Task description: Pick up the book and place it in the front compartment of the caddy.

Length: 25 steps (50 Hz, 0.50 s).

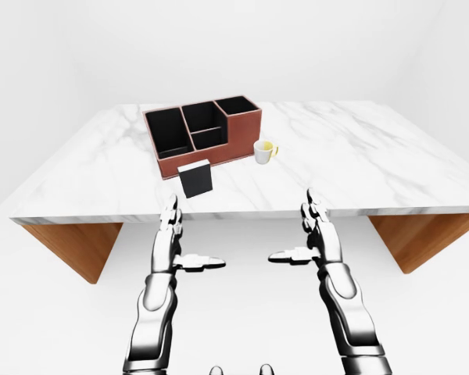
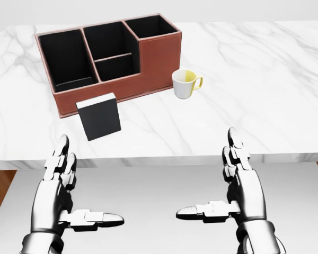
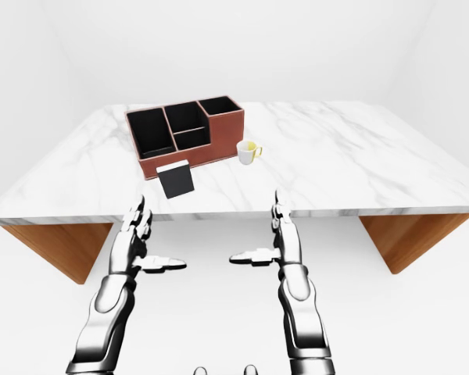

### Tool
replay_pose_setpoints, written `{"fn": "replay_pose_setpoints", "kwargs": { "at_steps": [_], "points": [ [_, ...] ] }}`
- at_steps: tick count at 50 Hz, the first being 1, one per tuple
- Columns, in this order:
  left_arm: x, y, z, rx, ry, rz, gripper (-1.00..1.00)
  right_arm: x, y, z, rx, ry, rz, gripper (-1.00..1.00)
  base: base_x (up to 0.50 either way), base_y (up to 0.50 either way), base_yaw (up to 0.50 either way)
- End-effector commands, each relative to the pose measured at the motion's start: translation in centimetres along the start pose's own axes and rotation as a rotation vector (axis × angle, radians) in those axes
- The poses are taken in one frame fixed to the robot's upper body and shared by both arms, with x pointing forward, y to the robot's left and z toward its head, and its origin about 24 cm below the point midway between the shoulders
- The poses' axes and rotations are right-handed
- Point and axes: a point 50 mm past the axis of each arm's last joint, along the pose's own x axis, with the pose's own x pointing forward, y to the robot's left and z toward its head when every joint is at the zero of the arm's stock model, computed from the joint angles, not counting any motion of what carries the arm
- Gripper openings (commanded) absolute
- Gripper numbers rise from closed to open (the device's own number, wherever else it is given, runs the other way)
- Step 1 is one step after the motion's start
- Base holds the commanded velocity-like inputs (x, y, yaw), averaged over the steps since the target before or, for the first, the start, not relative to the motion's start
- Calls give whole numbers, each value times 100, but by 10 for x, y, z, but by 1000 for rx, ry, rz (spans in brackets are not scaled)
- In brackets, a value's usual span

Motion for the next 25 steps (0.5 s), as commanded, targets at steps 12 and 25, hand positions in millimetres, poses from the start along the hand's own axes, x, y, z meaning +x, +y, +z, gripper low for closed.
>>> {"fn": "replay_pose_setpoints", "kwargs": {
  "at_steps": [12,25],
  "points": [
    [-24,18,36,-71,-111,-26,100,-22,10,79,-87,-319,65,100,0,0,0],
    [-44,37,68,-104,-257,25,100,-46,20,118,-152,-502,88,100,0,0,0]
  ]
}}
